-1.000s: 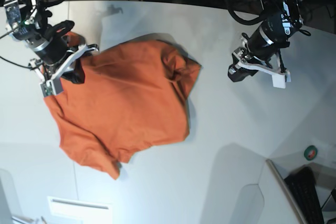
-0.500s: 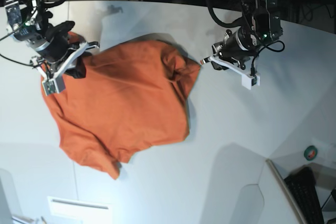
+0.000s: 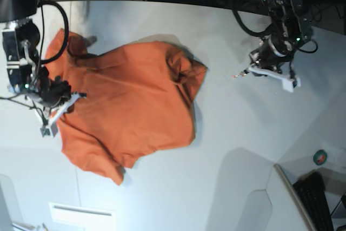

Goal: Layout the t-shirt on the table in an organized manner, then fold the t-shirt properly
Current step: 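Pull the shirt corner with the right gripper away from the left gripper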

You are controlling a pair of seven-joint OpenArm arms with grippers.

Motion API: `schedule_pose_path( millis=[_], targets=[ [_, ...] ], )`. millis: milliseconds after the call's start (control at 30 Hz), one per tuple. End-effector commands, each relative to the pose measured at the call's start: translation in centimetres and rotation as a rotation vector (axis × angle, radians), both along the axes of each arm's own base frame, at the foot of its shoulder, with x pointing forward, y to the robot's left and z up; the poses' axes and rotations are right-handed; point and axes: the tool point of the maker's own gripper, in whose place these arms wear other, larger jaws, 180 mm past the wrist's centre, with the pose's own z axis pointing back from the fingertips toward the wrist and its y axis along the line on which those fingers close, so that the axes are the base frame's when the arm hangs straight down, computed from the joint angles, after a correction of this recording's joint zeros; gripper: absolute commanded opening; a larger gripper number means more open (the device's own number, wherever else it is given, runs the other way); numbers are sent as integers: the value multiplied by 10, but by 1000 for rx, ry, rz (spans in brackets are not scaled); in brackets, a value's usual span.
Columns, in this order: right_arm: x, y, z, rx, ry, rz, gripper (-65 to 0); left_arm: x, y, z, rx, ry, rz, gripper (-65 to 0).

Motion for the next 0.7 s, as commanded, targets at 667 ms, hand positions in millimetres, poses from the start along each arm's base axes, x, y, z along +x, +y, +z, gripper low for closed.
schedule_pose_path(
  millis=[667],
  targets=[
    [46,-16,-12,-73,38,23,-650,-53,117,40,179,-35,255,-650]
  ],
)
